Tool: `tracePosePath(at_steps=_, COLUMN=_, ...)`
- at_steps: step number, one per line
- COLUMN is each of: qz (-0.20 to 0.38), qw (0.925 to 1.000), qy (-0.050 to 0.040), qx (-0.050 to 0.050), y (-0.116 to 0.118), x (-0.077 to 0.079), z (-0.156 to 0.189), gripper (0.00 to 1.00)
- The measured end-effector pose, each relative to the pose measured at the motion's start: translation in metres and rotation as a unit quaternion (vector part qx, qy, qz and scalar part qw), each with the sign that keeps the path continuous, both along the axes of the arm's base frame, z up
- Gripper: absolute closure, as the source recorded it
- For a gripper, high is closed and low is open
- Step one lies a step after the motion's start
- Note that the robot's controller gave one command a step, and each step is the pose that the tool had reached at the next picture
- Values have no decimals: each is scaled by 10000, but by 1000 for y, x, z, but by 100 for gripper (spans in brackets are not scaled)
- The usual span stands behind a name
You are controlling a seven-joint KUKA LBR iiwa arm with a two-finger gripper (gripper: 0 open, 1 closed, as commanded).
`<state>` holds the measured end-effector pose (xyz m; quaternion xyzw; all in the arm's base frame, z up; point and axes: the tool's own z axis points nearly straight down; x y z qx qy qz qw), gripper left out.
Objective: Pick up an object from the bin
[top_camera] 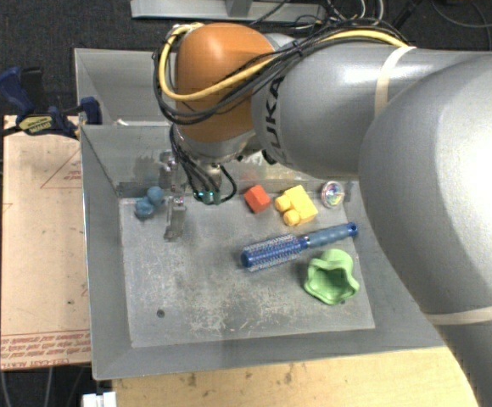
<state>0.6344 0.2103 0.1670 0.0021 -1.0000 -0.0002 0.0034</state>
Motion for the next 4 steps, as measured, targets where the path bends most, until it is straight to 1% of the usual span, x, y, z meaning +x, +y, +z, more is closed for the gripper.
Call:
tracePosePath(at_steps=1, qz=-23, qw=10000, qy=-24, qx=-18, y=-103, x=-9, z=-21, gripper=0)
tracePosePath(at_steps=2, qz=-574, qw=9983, qy=-30, qx=-11, y=-160, x=-22, z=-27, gripper=0)
tracePosePath(at_steps=3, qz=994, qw=9950, qy=-19, qx=8, y=-159, x=-58, z=-99, gripper=0)
tracePosePath(at_steps=4, qz=988, qw=9951, qy=-31, qx=10, y=-159, x=-57, z=-98, gripper=100)
